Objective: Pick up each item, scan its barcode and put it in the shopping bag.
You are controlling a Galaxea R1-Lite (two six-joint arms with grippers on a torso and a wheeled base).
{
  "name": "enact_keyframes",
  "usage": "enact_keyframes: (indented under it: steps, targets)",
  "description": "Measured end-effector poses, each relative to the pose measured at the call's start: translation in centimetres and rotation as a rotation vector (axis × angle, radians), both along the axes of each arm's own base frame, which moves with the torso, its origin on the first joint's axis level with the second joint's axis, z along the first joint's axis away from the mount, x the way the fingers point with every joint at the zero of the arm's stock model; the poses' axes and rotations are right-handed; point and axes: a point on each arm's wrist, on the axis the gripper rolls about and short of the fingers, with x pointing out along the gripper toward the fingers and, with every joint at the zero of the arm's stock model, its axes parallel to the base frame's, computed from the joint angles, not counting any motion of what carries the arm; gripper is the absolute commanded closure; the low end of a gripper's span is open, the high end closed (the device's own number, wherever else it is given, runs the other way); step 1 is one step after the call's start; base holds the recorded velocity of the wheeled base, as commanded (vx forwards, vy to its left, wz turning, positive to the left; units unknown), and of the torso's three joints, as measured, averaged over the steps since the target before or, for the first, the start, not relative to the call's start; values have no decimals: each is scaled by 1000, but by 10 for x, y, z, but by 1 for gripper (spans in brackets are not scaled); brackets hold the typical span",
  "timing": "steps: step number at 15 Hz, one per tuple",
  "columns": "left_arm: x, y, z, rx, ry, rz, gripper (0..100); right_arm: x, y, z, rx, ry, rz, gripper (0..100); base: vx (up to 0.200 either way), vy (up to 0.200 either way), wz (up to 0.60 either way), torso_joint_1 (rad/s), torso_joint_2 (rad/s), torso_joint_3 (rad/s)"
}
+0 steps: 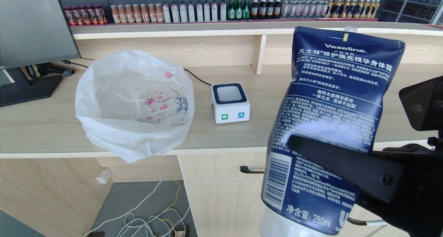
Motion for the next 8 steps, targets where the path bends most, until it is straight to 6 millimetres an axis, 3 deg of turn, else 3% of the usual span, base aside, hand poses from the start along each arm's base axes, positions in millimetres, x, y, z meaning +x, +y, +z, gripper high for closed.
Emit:
enact_keyframes:
  steps: [8]
  targets:
    - [0,0,0,0,0,0,0,5,7,-1,29,-19,4,100,0,0,0,0,0,0]
